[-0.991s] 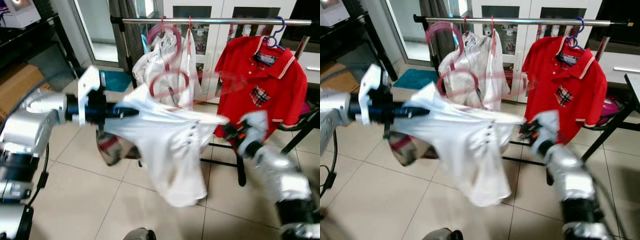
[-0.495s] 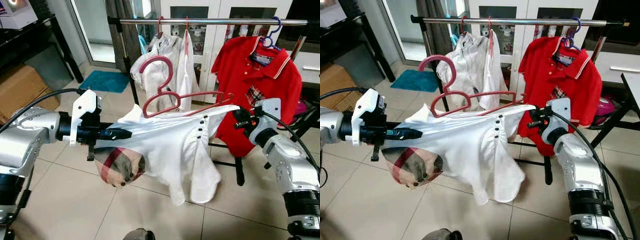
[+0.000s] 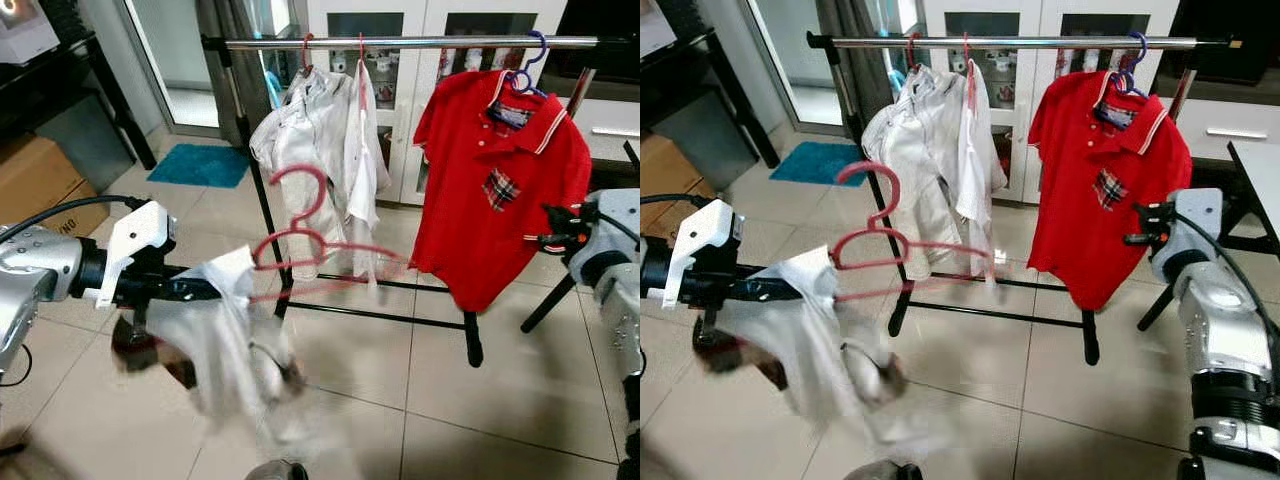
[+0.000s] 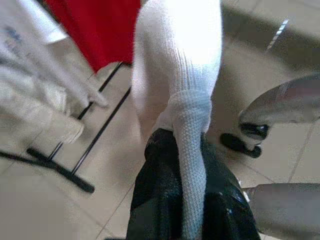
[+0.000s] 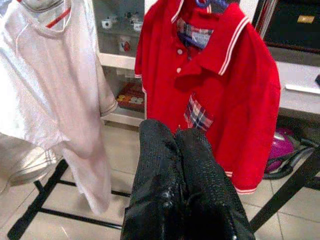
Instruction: Hang hanger
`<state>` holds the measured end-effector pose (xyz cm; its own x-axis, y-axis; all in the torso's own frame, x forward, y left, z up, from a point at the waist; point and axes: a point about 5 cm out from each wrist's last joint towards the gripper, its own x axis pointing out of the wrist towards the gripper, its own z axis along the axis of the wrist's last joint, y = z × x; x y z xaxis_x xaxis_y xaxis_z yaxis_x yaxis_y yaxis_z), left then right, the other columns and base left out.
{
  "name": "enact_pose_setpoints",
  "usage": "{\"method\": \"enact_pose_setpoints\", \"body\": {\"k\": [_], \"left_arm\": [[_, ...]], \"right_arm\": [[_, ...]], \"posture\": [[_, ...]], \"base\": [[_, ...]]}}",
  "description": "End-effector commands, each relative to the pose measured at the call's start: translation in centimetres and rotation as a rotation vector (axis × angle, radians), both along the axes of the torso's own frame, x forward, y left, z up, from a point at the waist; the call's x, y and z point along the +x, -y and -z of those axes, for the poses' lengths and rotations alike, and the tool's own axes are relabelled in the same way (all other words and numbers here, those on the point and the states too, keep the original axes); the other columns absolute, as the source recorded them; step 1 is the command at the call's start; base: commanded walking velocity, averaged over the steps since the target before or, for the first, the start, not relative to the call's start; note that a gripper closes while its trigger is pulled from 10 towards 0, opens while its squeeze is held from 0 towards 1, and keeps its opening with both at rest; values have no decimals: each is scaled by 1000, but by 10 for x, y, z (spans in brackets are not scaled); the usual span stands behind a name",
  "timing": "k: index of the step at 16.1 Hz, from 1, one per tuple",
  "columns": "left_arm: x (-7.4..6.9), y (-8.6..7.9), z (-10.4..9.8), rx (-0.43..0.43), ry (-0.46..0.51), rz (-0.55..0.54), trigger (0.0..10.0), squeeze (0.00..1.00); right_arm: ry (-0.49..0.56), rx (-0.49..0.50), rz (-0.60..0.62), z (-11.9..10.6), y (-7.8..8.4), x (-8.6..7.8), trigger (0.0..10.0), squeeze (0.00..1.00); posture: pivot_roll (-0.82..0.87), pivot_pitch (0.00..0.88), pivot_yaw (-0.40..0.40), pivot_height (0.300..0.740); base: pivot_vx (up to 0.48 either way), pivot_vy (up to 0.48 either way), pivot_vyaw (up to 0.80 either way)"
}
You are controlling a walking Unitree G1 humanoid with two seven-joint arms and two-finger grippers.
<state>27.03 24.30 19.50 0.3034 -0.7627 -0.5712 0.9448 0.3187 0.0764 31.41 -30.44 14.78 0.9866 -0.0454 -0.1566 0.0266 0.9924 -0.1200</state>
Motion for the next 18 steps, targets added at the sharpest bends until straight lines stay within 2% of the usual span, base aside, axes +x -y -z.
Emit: {"method": "enact_pose_setpoints", "body": {"k": [1, 3, 4, 5, 6, 7, 8, 9, 11, 12, 13, 14, 15, 16, 17, 18], "left_arm": [[2, -3, -3, 22, 30, -16, 0, 0], [4, 0, -1, 15, 63, -34, 0, 0], [4, 7, 6, -3, 97, -47, 0, 0], [4, 18, 23, -57, 128, -109, 0, 0], [5, 35, 47, -144, 146, -214, 0, 0], [8, 46, 62, -183, 157, -287, 0, 0], [8, 57, 72, -226, 160, -335, 0, 0], [8, 59, 74, -234, 160, -347, 0, 0], [14, 64, 66, -235, 162, -269, 0, 0], [19, 68, 49, -226, 176, -164, 0, 0], [17, 75, 33, -277, 146, -46, 0, 0], [16, 77, 30, -293, 143, -22, 0, 0], [20, 86, 15, -365, 148, 54, 0, 0], [21, 88, 2, -400, 134, 160, 0, 0], [22, 86, -4, -377, 133, 196, 0, 0], [21, 74, -12, -346, 118, 218, 0, 0]], "right_arm": [[5, -2, -5, -5, -1, 3, 0, 0], [-16, 7, -57, -2, -8, 1, 0, 0], [-101, 21, -152, 18, -25, -11, 8784, 0], [-216, 53, -196, 52, -45, -31, 10000, 0], [-261, 112, -179, 79, -67, -47, 10000, 0], [-235, 150, -163, 84, -84, -52, 10000, 0], [-193, 196, -162, 84, -101, -55, 10000, 663], [-179, 206, -158, 83, -105, -57, 10000, 1000], [-139, 309, -258, 74, -135, -62, 10000, 1000], [-165, 320, -409, 76, -142, -72, 10000, 1000], [-181, 362, -535, 71, -146, -84, 10000, 1000], [-180, 377, -549, 68, -146, -85, 10000, 1000], [-166, 353, -657, 58, -151, -83, 10000, 1000], [-150, 319, -728, 49, -157, -72, 10000, 1000], [-139, 318, -727, 45, -157, -64, 10000, 1000], [-123, 327, -749, 42, -157, -62, 10000, 1000]], "posture": [[-22, 0, 124, 740], [-22, 0, 119, 740], [-30, 0, 112, 740], [-45, 0, 109, 740], [-70, 0, 115, 740], [-88, 0, 117, 740], [-108, 0, 125, 740], [-108, 0, 125, 740], [-77, 0, 109, 740], [-69, 0, 84, 740], [-114, 0, 65, 740], [-114, 0, 62, 740], [-149, 0, 70, 740], [-132, 0, 53, 740], [-129, 0, 50, 740], [-94, 0, 42, 740]], "base": [[0, 0, 0], [0, 0, 0], [0, 0, 0], [0, 0, 0], [0, 0, 0], [0, 0, 0], [0, 0, 0], [0, 0, 0], [0, 0, 0], [0, 0, 0], [0, 0, 0], [0, 0, 0], [0, 0, 0], [0, 0, 0], [0, 0, 0], [0, 0, 0]]}}
